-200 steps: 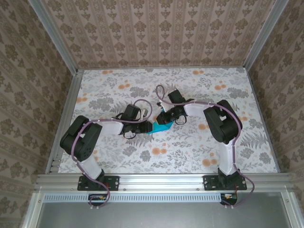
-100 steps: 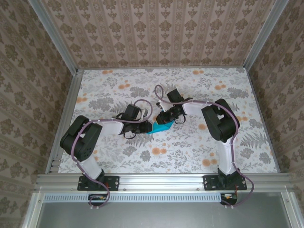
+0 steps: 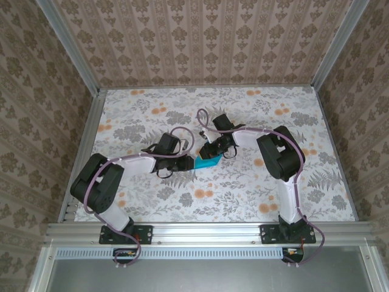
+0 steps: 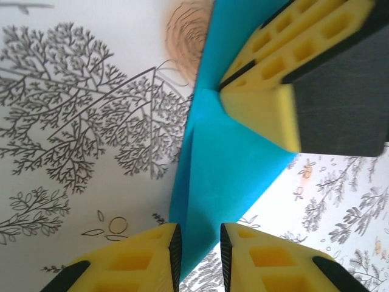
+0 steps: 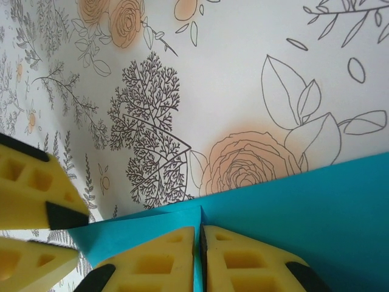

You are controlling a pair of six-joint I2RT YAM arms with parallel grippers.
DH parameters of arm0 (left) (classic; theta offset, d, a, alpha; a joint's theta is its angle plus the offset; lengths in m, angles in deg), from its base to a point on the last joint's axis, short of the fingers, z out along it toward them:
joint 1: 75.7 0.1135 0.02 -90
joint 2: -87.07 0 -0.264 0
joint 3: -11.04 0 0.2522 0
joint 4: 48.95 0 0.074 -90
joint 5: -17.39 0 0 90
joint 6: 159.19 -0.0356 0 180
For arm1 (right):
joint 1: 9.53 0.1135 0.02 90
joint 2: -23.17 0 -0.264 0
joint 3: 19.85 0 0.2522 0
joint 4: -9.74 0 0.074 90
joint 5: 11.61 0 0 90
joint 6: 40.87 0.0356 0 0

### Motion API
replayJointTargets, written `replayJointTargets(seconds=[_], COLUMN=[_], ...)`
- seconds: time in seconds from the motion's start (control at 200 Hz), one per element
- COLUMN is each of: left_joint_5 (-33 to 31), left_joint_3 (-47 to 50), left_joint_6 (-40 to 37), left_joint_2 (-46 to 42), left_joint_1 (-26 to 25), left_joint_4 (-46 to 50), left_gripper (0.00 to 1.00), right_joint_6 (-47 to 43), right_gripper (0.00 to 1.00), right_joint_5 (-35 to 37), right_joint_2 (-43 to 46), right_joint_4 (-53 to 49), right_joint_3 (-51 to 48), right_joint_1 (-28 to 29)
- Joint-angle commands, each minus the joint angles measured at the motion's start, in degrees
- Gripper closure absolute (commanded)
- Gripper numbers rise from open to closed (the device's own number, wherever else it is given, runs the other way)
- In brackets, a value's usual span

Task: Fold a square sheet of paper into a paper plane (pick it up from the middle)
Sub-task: Third fold the triangle at the center of the table.

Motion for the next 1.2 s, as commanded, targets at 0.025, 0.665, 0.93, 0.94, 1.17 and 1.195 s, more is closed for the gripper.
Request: replayJointTargets(seconds=[0.025,0.665,0.93,0.94,1.17,1.195], left_joint_5=[0.7,-3.7,1.0,1.2,2.7,2.7], left_joint_3=[-1.0,-1.0,-0.3,-0.2,-0.8,-0.8], left_joint_6=[0.2,2.1,5.5,5.5,5.7,5.8], left_joint_2=[-1.0,-1.3,1.1,1.2,4.2,4.5], left_joint_1=[-1.3,-1.8,-1.7,-1.8,-2.4,-2.4], left_joint_4=[-0.8,-0.7,-7.9,-8.1,-9.1,-9.1], left_gripper=[0.75,0.61,0.77,0.78,0.85,0.86], right_joint_6=[-0.5,-5.2,-6.8,-6.8,-6.6,-6.6], right_gripper=[0.88,0.88,0.88,0.88,0.88,0.88], right_joint_5=[1.9,-0.3,-2.1,-2.1,-1.7,-1.7], right_joint_2=[-1.7,-1.6,-2.0,-2.1,-2.5,-2.6], right_joint_4=[-2.5,-6.9,-8.1,-8.0,-8.1,-8.0], right_joint_3=[1.6,3.4,4.3,4.4,4.9,5.0], right_joint_1=[0.1,0.1,0.1,0.1,0.1,0.1])
